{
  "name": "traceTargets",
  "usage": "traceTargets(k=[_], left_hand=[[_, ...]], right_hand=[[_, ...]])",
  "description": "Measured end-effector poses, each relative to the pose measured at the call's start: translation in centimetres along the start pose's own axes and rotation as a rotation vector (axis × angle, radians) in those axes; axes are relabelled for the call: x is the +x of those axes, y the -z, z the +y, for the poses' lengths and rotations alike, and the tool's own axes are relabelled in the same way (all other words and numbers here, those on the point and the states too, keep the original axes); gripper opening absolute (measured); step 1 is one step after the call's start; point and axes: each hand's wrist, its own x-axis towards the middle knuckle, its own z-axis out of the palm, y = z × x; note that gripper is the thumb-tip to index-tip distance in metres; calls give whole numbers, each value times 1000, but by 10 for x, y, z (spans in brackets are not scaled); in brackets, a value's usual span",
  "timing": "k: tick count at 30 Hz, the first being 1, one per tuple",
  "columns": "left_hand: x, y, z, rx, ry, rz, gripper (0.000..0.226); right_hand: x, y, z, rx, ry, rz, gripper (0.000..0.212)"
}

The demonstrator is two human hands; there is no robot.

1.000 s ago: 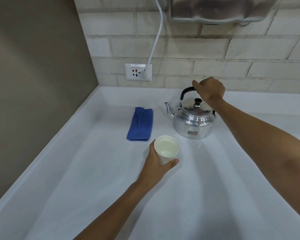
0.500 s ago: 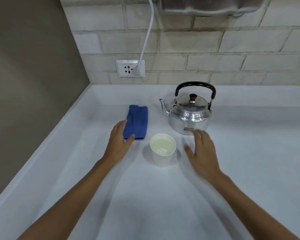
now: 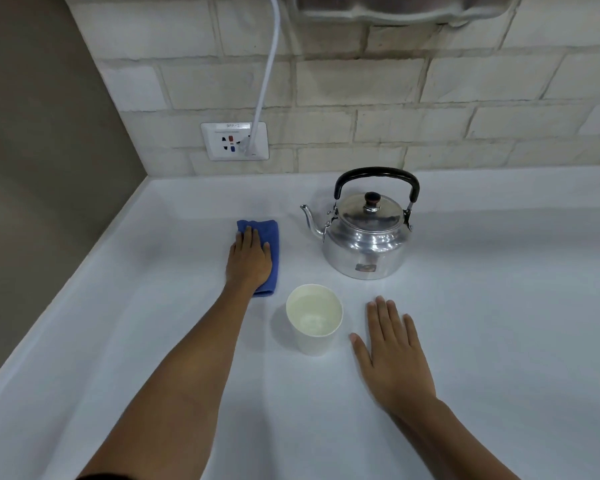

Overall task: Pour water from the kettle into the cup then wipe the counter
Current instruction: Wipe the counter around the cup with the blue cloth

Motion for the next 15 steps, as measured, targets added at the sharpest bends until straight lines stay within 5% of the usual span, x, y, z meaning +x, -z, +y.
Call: traceTargets(k=[5, 10, 15], left_hand=[[-5, -5, 16, 73, -61, -41, 51], [-74, -11, 22, 77, -428, -54, 56], [-113, 1, -35, -87, -379, -51, 50]], right_hand=[[1, 0, -2, -40, 8, -11, 64], [2, 2, 0, -42, 8, -29, 64], [1, 2, -1, -22, 1, -41, 65]])
